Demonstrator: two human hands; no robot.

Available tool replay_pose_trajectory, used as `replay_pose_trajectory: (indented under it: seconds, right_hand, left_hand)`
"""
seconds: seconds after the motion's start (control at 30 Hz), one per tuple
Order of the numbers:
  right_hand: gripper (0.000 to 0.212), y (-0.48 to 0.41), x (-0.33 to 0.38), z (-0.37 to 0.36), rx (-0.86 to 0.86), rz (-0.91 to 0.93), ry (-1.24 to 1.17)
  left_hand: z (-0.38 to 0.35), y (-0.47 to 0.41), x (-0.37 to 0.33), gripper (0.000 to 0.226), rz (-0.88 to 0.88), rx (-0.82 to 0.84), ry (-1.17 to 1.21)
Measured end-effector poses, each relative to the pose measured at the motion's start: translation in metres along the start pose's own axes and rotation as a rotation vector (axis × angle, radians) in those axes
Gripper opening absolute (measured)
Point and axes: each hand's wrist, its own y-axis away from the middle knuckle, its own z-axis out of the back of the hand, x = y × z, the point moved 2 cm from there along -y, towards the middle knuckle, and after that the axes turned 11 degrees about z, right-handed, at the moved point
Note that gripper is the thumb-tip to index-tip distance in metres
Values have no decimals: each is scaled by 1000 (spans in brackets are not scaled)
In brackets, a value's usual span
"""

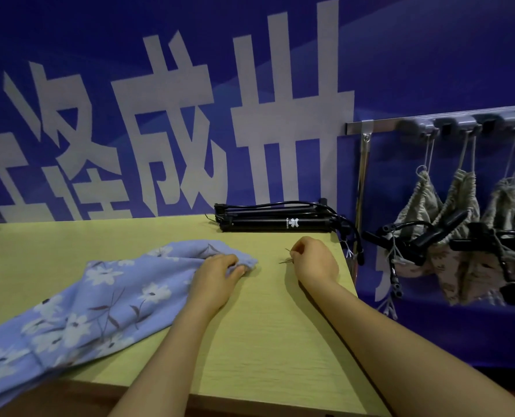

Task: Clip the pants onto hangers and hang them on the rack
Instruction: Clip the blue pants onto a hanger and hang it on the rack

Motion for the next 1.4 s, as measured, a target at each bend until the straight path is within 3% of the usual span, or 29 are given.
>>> replay_pose_trajectory:
  seconds: [0.13, 0.37, 0.47, 0.57, 0.7, 0.93, 1.2, 1.3, 1.4]
  right_hand:
    - [10, 2, -2, 4, -74, -52, -205]
    - [11, 7, 0, 14, -100, -156, -562]
    - [14, 14, 9, 20, -33, -170, -805]
    - [17, 25, 36, 29, 88, -180, -1096]
    - [24, 34, 75, 60, 115, -95, -1267]
    - [16, 45, 50, 160, -211, 64, -1064]
    - [24, 65, 22, 244, -180, 347, -963]
    - [21, 70, 15, 276, -146, 490, -772]
    - [19, 64, 2, 293, -117, 462, -557]
  left_hand:
    - [13, 9, 1, 25, 119, -88, 447]
    - [45, 2, 2, 30, 472, -380, 853]
    - [66, -4, -39, 17, 444, -322, 1122]
    - [81, -4, -98, 20, 368, -169, 1419]
    - [97, 10, -161, 22, 270, -162, 1383]
    - [122, 39, -224, 28, 110, 37, 1384]
    - [93, 62, -281, 42, 136, 346, 1382]
    - [80, 67, -313, 38, 96, 464, 1413]
    - [72, 69, -341, 42, 69, 467, 1413]
